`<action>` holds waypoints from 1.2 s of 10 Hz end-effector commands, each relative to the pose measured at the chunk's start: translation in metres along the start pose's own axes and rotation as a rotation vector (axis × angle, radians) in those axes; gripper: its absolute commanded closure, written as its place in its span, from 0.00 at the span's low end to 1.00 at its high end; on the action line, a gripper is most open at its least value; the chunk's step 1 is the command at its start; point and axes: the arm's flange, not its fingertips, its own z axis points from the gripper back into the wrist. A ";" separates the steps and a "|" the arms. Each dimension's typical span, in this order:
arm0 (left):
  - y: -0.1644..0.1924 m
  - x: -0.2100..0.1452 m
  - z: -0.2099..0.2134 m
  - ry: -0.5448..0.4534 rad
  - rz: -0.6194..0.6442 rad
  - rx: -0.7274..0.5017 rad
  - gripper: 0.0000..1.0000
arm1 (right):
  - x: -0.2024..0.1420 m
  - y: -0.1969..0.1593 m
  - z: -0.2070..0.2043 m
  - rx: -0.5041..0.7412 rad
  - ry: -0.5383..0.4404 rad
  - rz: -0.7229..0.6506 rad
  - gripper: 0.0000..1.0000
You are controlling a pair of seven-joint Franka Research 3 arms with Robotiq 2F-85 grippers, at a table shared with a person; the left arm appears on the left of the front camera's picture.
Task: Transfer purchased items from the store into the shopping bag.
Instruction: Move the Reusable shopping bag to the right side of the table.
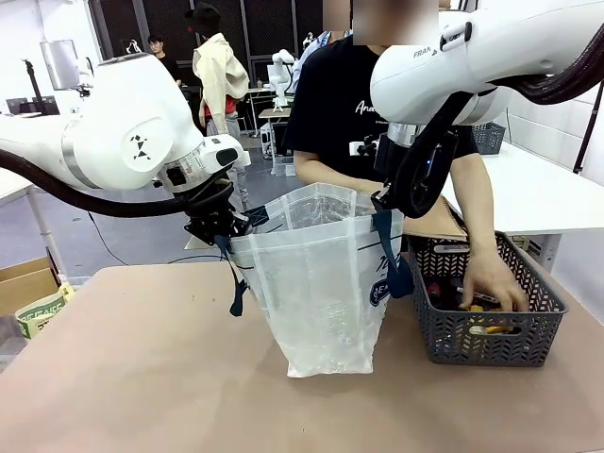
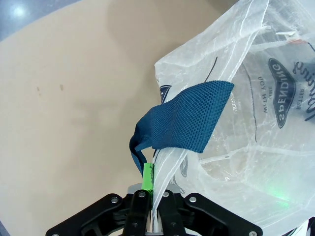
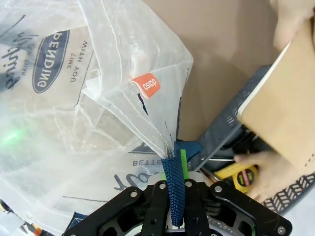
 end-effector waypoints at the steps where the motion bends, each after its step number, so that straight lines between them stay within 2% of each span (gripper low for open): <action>1: 0.007 0.008 -0.003 -0.023 -0.002 -0.065 1.00 | 0.000 0.001 -0.003 -0.034 0.006 0.070 1.00; 3: 0.008 0.012 -0.004 -0.060 0.000 -0.083 1.00 | 0.000 0.002 -0.006 -0.046 0.012 0.106 1.00; 6: 0.014 0.014 -0.007 -0.088 0.010 -0.034 1.00 | 0.001 0.006 -0.011 -0.069 -0.001 0.170 1.00; 9: 0.025 0.015 -0.006 -0.076 -0.024 0.006 1.00 | 0.002 0.004 -0.012 -0.099 0.005 0.192 1.00; 12: 0.036 0.016 -0.003 -0.057 -0.030 0.001 1.00 | 0.004 -0.001 -0.016 -0.129 -0.023 0.105 1.00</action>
